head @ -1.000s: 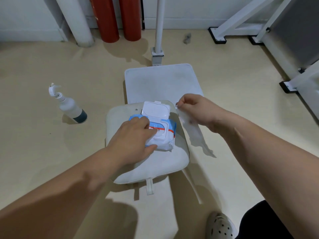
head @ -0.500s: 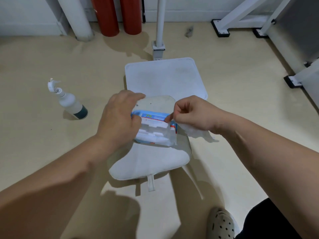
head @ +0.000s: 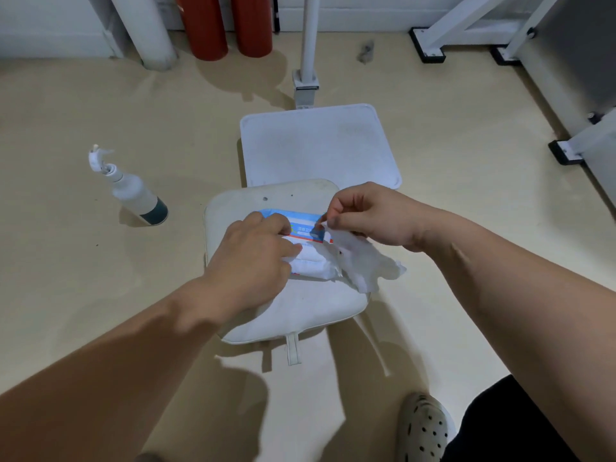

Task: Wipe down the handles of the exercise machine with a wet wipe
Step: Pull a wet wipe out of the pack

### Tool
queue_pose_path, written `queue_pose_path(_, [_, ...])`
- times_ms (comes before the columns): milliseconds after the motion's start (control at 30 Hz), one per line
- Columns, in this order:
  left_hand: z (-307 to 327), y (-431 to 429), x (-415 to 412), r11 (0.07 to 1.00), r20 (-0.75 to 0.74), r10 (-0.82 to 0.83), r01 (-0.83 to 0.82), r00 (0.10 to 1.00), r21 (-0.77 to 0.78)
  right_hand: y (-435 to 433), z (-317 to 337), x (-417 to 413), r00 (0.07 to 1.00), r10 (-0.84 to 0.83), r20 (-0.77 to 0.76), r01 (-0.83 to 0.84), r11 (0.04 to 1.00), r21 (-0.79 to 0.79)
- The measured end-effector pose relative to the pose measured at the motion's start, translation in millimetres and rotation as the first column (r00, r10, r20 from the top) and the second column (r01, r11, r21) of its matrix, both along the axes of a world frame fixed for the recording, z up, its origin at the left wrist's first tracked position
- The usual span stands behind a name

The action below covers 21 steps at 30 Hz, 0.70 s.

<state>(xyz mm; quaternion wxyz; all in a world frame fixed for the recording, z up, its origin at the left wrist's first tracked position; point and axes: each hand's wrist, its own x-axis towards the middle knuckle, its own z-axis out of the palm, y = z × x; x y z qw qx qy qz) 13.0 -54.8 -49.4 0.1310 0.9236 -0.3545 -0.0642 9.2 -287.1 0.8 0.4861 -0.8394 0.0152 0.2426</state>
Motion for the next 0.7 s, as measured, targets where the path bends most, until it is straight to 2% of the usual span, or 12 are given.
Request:
queue_pose_path(67, [12.0,-5.7,1.5,0.969,-0.081,0.100,-0.115,0.992,-0.218,0.0,13.9,2.9,0.999,-0.035,0.016,0.034,0.997,0.065])
queue_pose_path(100, [23.6,-9.8,1.1,0.927,-0.197,0.157,-0.213,0.968,-0.309,-0.1,22.1,3.8,0.998,-0.052,0.037,0.048,0.994,0.101])
queue_pose_path(133, [37.1,-14.4,-0.3,0.864,-0.346,0.191,-0.325,0.919,-0.386,1.0,29.6,3.9,0.995,-0.070,0.066,0.060,0.988,0.140])
queue_pose_path(200, [62.6,-22.4,-1.1,0.741,-0.620,0.144,-0.499,0.772,-0.449,5.3,45.5,4.0,0.988,-0.108,0.109,0.083,0.974,0.212])
queue_pose_path(233, [69.2,-26.3,-4.1,0.708,-0.682,0.109,-0.538,0.723,-0.457,7.9,50.0,1.6,0.984,-0.128,0.124,0.095,0.965,0.243])
queue_pose_path(367, [115.1,-27.8,1.8,0.536,-0.734,0.144,-0.676,0.664,-0.506,21.6,91.2,6.5,0.969,-0.201,0.144,0.158,0.951,0.264])
queue_pose_path(567, [220.8,-10.9,15.3,0.454,-0.727,0.254,-0.743,0.638,-0.492,47.1,187.4,13.9,0.953,-0.280,0.118,0.240,0.931,0.275])
queue_pose_path(700, [305.8,7.3,5.8,0.418,-0.712,0.264,-0.743,0.650,-0.523,73.7,257.8,4.5,0.974,-0.213,0.072,0.180,0.932,0.314])
